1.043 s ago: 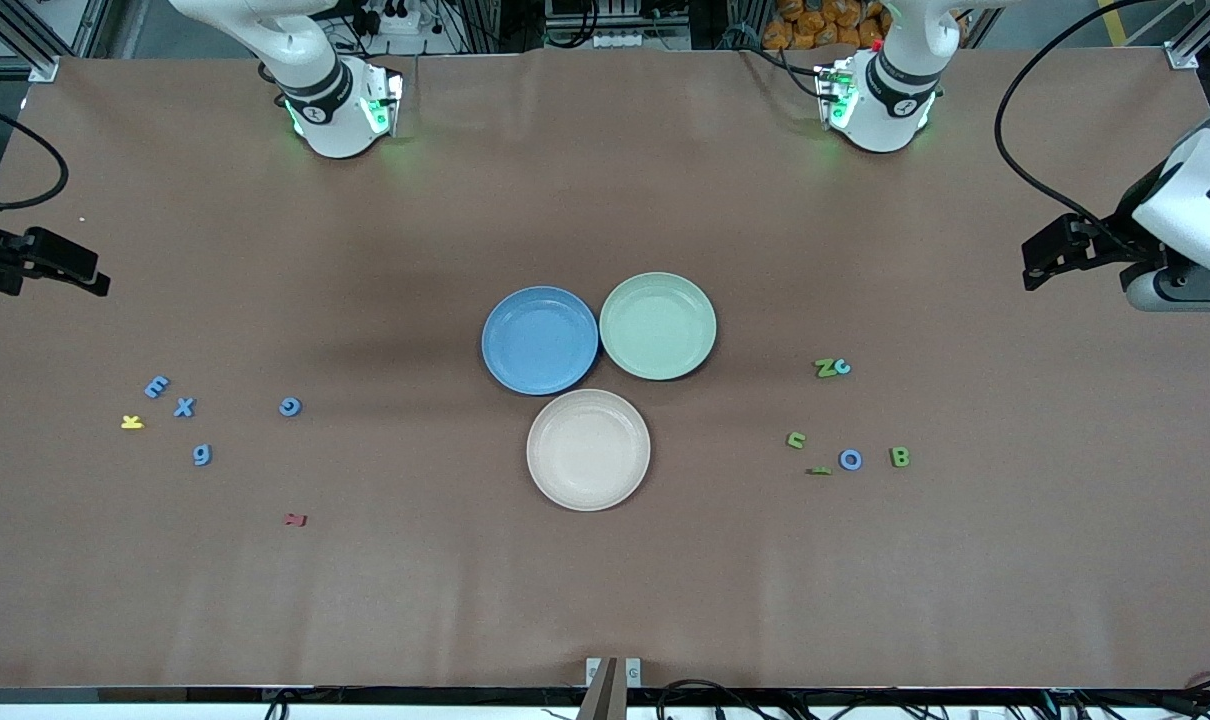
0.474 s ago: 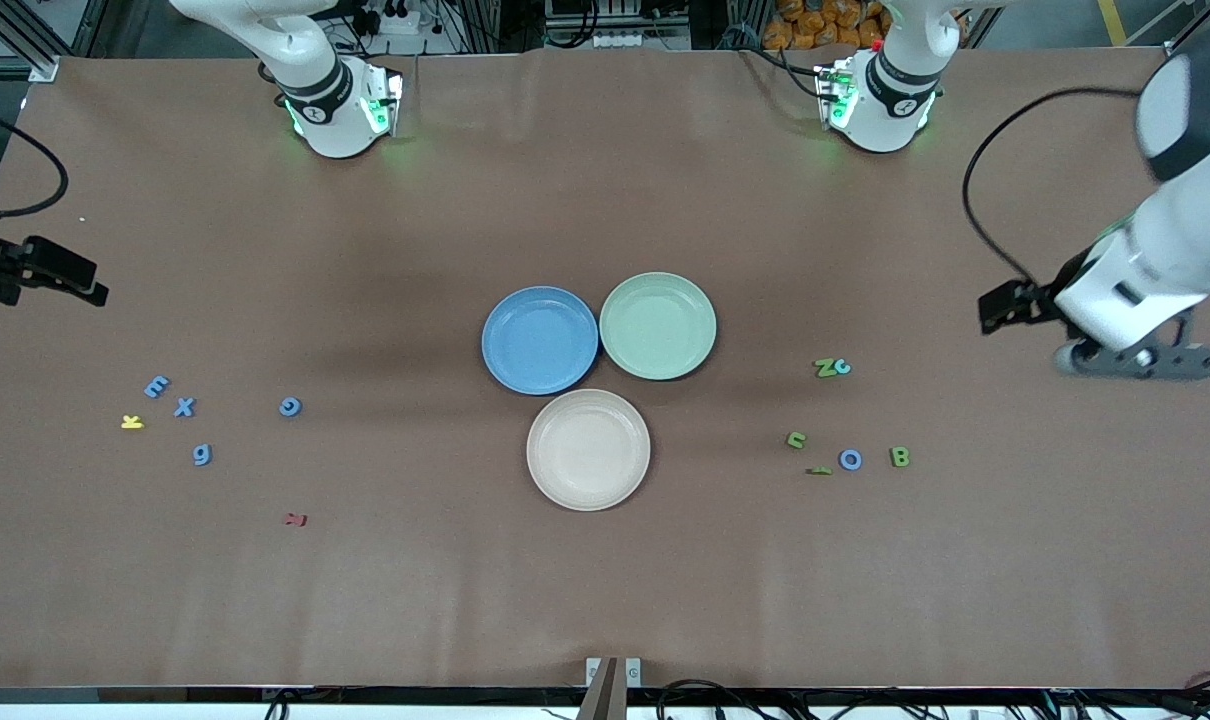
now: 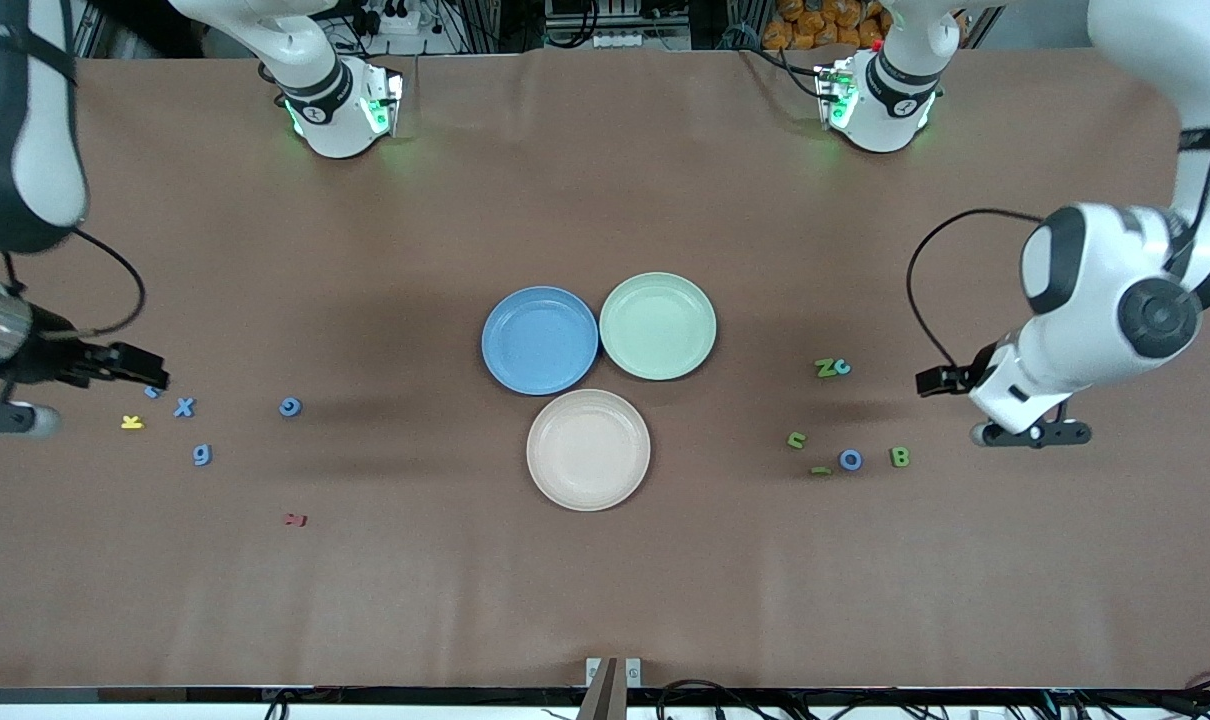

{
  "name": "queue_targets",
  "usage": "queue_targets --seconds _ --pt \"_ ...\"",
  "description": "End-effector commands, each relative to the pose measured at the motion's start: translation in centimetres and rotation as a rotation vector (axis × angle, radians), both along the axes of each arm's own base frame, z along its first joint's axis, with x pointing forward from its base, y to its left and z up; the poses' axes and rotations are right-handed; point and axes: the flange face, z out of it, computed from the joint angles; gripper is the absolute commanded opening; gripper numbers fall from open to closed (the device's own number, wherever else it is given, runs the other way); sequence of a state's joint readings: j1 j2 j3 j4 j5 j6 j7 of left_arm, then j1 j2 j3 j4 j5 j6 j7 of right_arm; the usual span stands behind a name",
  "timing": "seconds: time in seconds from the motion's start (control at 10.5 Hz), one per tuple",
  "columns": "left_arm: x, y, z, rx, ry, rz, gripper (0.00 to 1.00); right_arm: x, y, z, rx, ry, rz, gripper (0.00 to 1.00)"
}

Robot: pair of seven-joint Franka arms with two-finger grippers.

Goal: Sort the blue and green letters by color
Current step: 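Move the right gripper and the left gripper down toward the letters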

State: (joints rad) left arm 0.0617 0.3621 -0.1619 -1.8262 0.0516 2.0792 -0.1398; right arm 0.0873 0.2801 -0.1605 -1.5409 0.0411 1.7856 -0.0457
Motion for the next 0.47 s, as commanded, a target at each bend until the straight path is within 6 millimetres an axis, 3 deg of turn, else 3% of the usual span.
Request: queue_targets --seconds 0.0,0.09,0.19,0.38 --pt "1.7 0.8 -5.2 0.013 -0.024 0.026 0.98 0.5 0.3 -7.9 0.015 -0.020 -0.001 1.00" --pt "2.1 0.7 -6.5 0.026 -0.046 0.009 0.97 -0.2 -0.1 -10.9 0.023 -0.032 -0.010 1.00" --pt "2.7 1.9 -7.8 0.012 -0.046 0.047 0.98 -0.9 0.7 -14.4 0.026 -0.054 -0.001 1.00" --pt "3.7 1.5 -9.1 0.010 -0.045 0.035 0.96 -2.3 1.9 -21.3 0.020 -0.121 0.013 1.00"
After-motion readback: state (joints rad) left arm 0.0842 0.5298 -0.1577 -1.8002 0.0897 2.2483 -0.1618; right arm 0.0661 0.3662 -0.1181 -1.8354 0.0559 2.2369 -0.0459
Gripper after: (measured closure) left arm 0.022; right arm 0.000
